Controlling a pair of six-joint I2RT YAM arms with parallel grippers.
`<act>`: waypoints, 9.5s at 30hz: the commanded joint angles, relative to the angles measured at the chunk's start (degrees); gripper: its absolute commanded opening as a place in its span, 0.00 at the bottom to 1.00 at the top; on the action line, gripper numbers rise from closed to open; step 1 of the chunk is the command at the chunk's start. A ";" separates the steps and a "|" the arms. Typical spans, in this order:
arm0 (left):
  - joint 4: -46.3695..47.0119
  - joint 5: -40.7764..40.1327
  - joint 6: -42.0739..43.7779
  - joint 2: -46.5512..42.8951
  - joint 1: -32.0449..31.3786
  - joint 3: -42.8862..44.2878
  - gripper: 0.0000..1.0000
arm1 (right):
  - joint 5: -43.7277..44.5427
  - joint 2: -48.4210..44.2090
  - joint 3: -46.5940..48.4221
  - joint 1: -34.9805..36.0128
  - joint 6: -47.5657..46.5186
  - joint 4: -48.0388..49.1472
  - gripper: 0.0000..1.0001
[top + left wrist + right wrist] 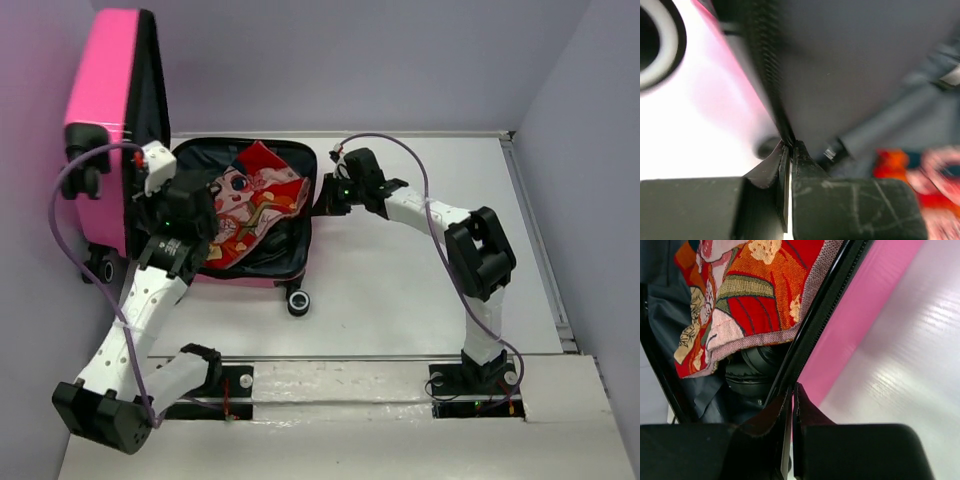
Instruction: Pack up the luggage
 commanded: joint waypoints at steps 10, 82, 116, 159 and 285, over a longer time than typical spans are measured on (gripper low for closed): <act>-2.34 -1.54 -6.43 -3.74 -46.16 -8.35 0.06 | -0.64 5.76 0.61 1.40 2.66 5.26 0.07; 11.46 96.32 -40.88 -3.71 2.24 -19.95 0.99 | -14.96 -12.97 -4.42 -13.63 -2.43 4.74 1.00; 1.19 71.70 -24.99 49.13 11.79 55.17 0.39 | 11.83 -53.29 -41.74 -1.07 -6.66 -3.00 0.07; 14.36 97.28 -30.61 41.83 18.57 12.69 0.73 | 8.16 -20.00 -15.23 -8.61 -5.60 13.44 0.07; 24.57 69.59 -35.71 0.66 -28.64 -6.69 0.99 | 52.88 -30.52 -61.61 46.84 13.98 48.88 0.07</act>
